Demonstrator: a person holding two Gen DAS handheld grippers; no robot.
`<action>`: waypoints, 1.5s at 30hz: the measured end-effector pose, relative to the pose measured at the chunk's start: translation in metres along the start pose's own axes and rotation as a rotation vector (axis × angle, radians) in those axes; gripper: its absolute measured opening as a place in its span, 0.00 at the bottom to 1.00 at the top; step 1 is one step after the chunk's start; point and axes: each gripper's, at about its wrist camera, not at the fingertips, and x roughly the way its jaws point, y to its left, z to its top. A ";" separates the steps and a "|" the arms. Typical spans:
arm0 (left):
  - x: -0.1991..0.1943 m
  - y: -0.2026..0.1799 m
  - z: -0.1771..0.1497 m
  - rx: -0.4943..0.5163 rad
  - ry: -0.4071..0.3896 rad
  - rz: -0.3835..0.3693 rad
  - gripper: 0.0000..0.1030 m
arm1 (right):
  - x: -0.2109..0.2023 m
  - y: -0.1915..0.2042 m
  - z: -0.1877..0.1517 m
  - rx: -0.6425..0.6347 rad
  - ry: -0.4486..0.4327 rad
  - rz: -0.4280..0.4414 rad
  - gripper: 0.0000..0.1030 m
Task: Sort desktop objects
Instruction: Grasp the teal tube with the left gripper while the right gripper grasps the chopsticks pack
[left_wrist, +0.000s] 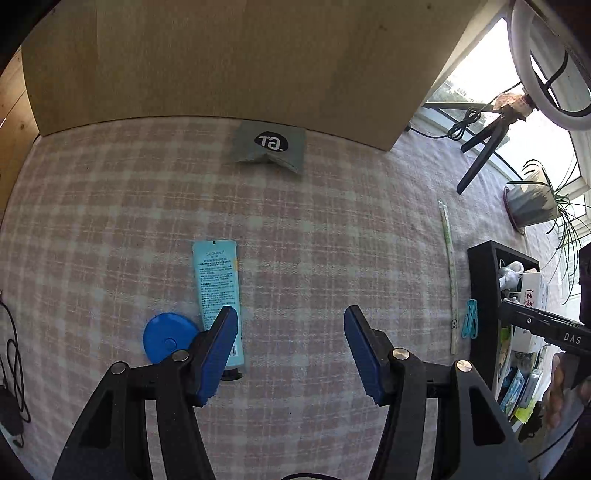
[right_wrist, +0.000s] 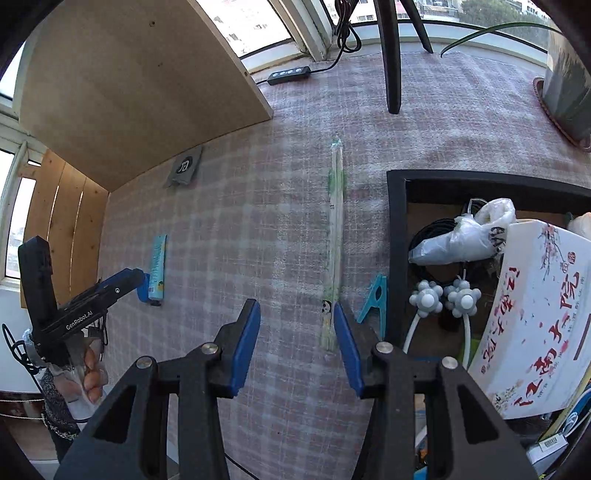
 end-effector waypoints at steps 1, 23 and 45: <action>0.004 0.004 0.002 0.001 0.011 0.008 0.55 | 0.007 0.000 0.004 0.001 0.008 -0.017 0.40; 0.053 0.003 -0.013 0.062 0.096 0.096 0.33 | 0.057 -0.004 0.028 -0.064 0.083 -0.161 0.38; 0.047 -0.083 -0.098 0.054 0.065 -0.093 0.28 | 0.051 0.007 -0.026 -0.096 0.015 -0.041 0.05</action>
